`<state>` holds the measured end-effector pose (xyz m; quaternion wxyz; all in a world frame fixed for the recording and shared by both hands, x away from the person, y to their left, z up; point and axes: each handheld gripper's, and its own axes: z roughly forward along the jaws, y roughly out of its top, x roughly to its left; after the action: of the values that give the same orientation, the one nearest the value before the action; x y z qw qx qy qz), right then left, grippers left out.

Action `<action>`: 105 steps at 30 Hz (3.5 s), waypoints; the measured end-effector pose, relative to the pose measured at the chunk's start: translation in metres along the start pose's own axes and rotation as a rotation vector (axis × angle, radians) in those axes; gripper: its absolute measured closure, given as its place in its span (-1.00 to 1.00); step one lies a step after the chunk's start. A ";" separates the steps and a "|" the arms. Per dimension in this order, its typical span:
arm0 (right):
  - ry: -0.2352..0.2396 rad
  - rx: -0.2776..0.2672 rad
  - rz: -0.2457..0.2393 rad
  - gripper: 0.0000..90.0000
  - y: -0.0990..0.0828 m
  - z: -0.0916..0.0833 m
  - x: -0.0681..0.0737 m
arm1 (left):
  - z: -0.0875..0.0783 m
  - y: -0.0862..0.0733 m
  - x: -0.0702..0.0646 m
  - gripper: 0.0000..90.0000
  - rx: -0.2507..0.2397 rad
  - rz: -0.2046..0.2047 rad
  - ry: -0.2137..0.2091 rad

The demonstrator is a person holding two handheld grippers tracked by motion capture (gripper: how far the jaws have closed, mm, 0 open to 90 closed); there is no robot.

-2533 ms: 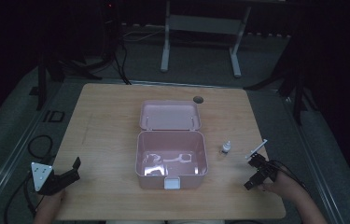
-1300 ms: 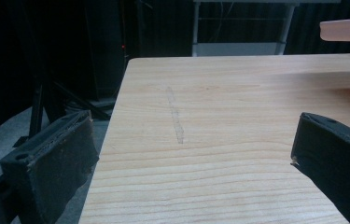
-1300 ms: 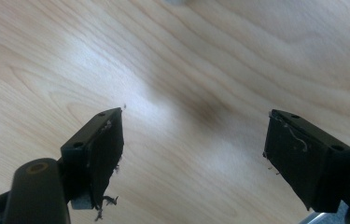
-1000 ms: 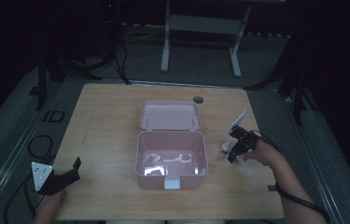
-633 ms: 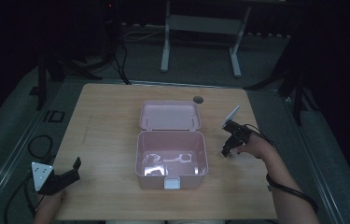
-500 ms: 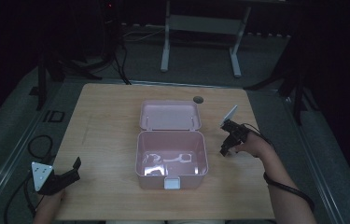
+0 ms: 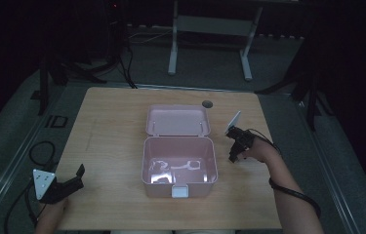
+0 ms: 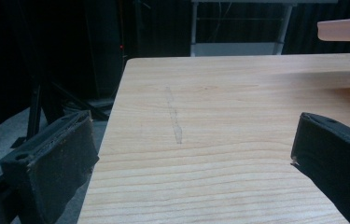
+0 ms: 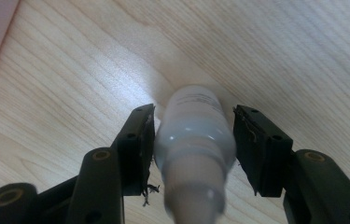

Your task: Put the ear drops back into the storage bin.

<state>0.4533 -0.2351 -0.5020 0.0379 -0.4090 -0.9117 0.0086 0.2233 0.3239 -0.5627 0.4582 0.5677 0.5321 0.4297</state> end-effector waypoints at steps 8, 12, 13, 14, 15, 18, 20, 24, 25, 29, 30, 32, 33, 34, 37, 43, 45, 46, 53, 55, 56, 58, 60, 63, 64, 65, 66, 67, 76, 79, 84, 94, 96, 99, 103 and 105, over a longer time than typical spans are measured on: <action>-0.034 0.020 -0.031 0.31 0.003 0.006 0.005 | 0.000 0.000 0.000 -0.99 0.001 0.000 0.000; -0.063 0.044 -0.070 0.31 0.001 0.004 0.007 | 0.000 0.000 0.000 -0.99 0.001 -0.001 0.001; -0.069 0.045 -0.082 0.31 0.001 0.003 0.007 | 0.000 0.000 0.000 -0.99 0.001 -0.001 0.001; -0.073 0.047 -0.092 0.31 0.000 0.003 0.007 | 0.000 0.000 0.000 -0.99 0.001 -0.001 0.001; -0.078 0.047 -0.109 0.31 -0.002 0.002 0.008 | 0.000 0.000 0.000 -0.99 0.002 -0.001 0.001; -0.079 0.047 -0.145 0.32 -0.005 0.000 0.010 | 0.000 0.000 0.000 -0.99 0.002 -0.001 0.002; -0.077 0.052 -0.181 0.32 -0.008 -0.002 0.013 | 0.000 0.000 0.000 -0.99 0.002 -0.001 0.001; -0.087 0.051 -0.250 0.32 -0.012 -0.005 0.020 | 0.000 0.000 0.000 -0.99 0.004 0.000 0.002; -0.088 0.046 -0.271 0.32 -0.014 -0.006 0.023 | 0.000 0.000 0.000 -0.99 0.004 0.000 0.002; -0.080 0.021 -0.378 0.32 -0.021 -0.011 0.032 | 0.000 0.000 0.000 -0.99 0.004 0.000 0.002; -0.076 0.007 -0.417 0.32 -0.023 -0.013 0.034 | 0.000 0.000 0.000 -0.99 0.004 0.000 0.002; -0.064 0.008 -0.479 0.32 -0.027 -0.014 0.038 | 0.000 0.000 0.000 -0.99 0.003 0.000 0.002; -0.078 0.010 -0.516 0.32 -0.030 -0.014 0.041 | 0.000 0.000 0.000 -0.99 0.003 0.000 0.001; -0.082 0.005 -0.547 0.32 -0.032 -0.015 0.043 | 0.000 0.000 0.000 -0.99 0.003 0.000 0.002; -0.119 0.006 -0.615 0.32 -0.038 -0.015 0.050 | 0.000 0.000 0.000 -0.99 0.003 0.000 0.002; -0.183 0.045 -0.712 0.32 -0.048 -0.010 0.062 | 0.000 0.000 -0.001 -0.99 0.004 0.001 0.004; -0.192 0.038 -0.734 0.32 -0.051 -0.011 0.065 | 0.000 0.000 -0.001 -0.99 0.004 0.001 0.004; -0.202 0.029 -0.746 0.32 -0.053 -0.011 0.067 | 0.001 0.000 0.000 -0.99 0.005 0.002 0.003; -0.221 0.020 -0.834 0.32 -0.064 -0.016 0.076 | 0.001 0.000 -0.001 -0.99 0.006 0.003 0.005; -0.225 0.025 -0.846 0.32 -0.066 -0.018 0.078 | 0.001 0.000 -0.001 -0.99 0.006 0.003 0.005; -0.225 0.025 -0.846 0.32 -0.066 -0.018 0.078 | 0.001 0.000 -0.001 -0.99 0.006 0.003 0.005; -0.212 0.038 -0.851 0.32 -0.068 -0.022 0.080 | 0.001 0.000 -0.001 -0.99 0.007 0.002 0.005; -0.198 0.036 -0.848 0.32 -0.068 -0.024 0.081 | 0.001 0.000 -0.001 -0.99 0.006 0.002 0.006; -0.180 0.033 -0.850 0.32 -0.071 -0.034 0.086 | 0.001 0.000 -0.001 -0.99 0.007 0.002 0.006; -0.180 0.033 -0.850 0.32 -0.071 -0.034 0.086 | 0.001 0.000 -0.001 -0.99 0.007 0.002 0.006; -0.184 0.032 -0.854 0.32 -0.071 -0.037 0.087 | 0.001 0.000 -0.001 -0.99 0.007 0.003 0.006; -0.182 0.050 -0.851 0.32 -0.072 -0.043 0.090 | 0.001 0.000 -0.001 -0.99 0.008 0.003 0.006; -0.182 0.050 -0.851 0.32 -0.072 -0.043 0.090 | 0.001 0.000 -0.001 -0.99 0.007 0.003 0.006; -0.187 0.051 -0.869 0.32 -0.072 -0.074 0.110 | 0.001 0.000 -0.001 -0.99 0.007 0.002 0.007; -0.177 0.040 -0.870 0.32 -0.071 -0.085 0.115 | 0.001 0.000 -0.001 -0.99 0.008 0.001 0.008; -0.186 0.047 -0.874 0.32 -0.065 -0.102 0.126 | 0.001 0.000 -0.001 -0.99 0.006 -0.001 0.009; -0.176 0.005 -0.897 0.32 -0.054 -0.128 0.146 | 0.001 0.000 0.000 -0.99 0.008 0.000 0.008; -0.182 0.012 -0.897 0.32 -0.052 -0.130 0.148 | 0.001 0.000 0.000 -0.99 0.008 -0.001 0.007; -0.200 0.008 -0.908 0.32 -0.045 -0.137 0.156 | 0.001 0.000 0.000 -0.99 0.008 0.000 0.007; -0.203 0.001 -0.910 0.32 -0.039 -0.142 0.161 | 0.001 0.000 0.000 -0.99 0.006 -0.001 0.006; -0.206 -0.005 -0.919 0.32 -0.035 -0.144 0.165 | 0.001 0.000 0.000 -0.99 0.007 -0.001 0.006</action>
<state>0.3290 -0.1373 -0.3469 -0.0537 0.0399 -0.9973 0.0295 0.2239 0.3237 -0.5624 0.4551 0.5677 0.5351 0.4293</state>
